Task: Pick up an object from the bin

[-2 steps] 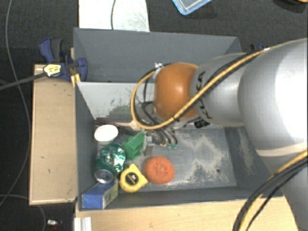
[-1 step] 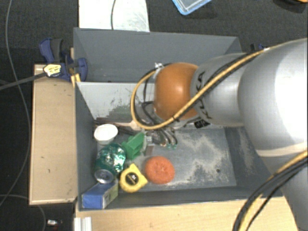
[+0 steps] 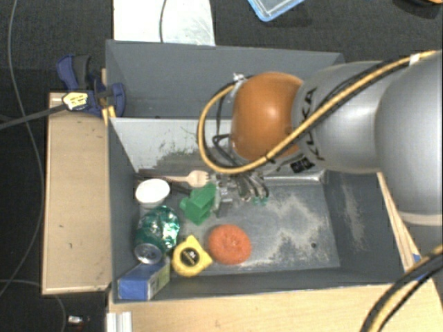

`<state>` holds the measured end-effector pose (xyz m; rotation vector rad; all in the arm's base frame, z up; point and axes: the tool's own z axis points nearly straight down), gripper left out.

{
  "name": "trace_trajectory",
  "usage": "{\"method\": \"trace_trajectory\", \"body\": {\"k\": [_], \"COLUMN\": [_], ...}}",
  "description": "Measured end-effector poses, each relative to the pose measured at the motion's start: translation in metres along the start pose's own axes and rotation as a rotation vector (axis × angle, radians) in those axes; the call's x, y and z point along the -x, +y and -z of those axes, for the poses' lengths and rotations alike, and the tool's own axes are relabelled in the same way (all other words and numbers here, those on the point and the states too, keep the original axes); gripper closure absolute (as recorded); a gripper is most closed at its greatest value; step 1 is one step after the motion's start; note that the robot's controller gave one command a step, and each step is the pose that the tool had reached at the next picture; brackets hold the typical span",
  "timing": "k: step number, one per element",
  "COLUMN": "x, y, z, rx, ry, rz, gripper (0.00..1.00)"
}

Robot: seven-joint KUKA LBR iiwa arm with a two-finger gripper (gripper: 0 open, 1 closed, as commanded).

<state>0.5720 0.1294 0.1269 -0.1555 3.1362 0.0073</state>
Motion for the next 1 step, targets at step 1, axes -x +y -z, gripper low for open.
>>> {"method": "trace_trajectory", "body": {"k": [1], "x": [0.0053], "y": [0.0122], "z": [0.0762], "rx": [0.001], "ry": [-0.002], "rz": [-0.019], "gripper": [1.0]}}
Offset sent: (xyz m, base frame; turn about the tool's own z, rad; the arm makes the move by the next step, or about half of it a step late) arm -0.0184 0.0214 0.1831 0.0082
